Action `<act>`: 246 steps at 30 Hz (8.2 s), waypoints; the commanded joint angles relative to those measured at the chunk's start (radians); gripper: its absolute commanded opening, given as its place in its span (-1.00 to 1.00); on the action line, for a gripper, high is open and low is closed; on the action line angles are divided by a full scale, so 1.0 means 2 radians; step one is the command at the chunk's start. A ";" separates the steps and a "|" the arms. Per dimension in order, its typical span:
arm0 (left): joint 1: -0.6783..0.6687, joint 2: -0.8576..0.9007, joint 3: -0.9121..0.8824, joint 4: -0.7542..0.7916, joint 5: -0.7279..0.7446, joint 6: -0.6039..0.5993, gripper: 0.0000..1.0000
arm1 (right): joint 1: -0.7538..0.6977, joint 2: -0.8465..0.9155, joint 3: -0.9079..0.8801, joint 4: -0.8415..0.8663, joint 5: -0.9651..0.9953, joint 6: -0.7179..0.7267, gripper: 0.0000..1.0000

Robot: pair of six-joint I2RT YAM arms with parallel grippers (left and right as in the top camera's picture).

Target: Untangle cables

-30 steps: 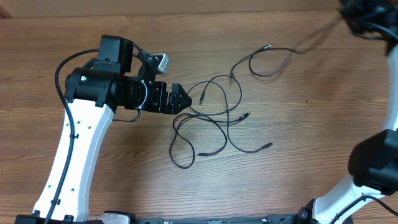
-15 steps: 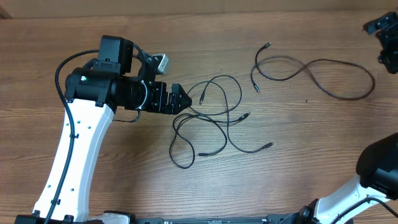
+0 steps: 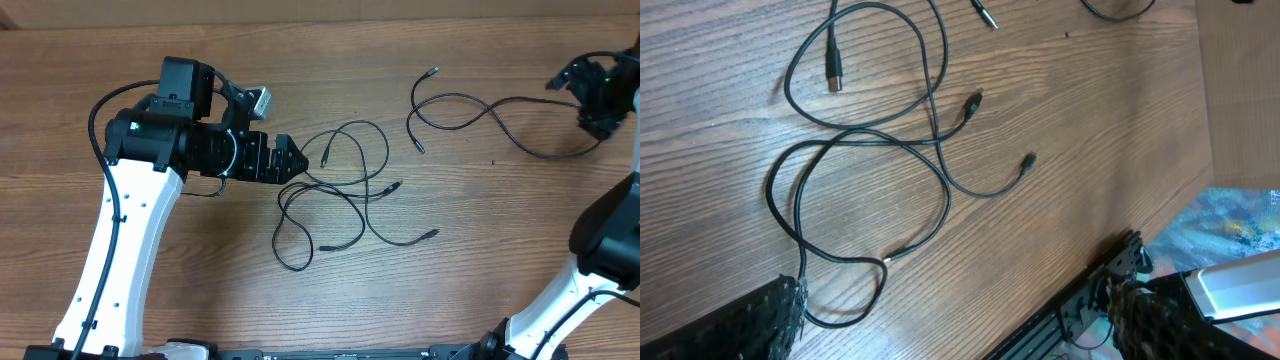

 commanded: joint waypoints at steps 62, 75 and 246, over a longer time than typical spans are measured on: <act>0.002 0.002 0.000 -0.006 0.001 -0.011 0.99 | 0.068 0.068 -0.008 0.233 -0.015 0.051 0.63; 0.002 0.002 0.000 -0.006 0.001 -0.009 1.00 | -0.019 0.068 0.042 0.004 0.093 0.047 0.68; 0.002 0.002 0.000 -0.002 -0.025 -0.018 0.99 | 0.145 0.107 0.113 0.145 0.125 -0.056 0.34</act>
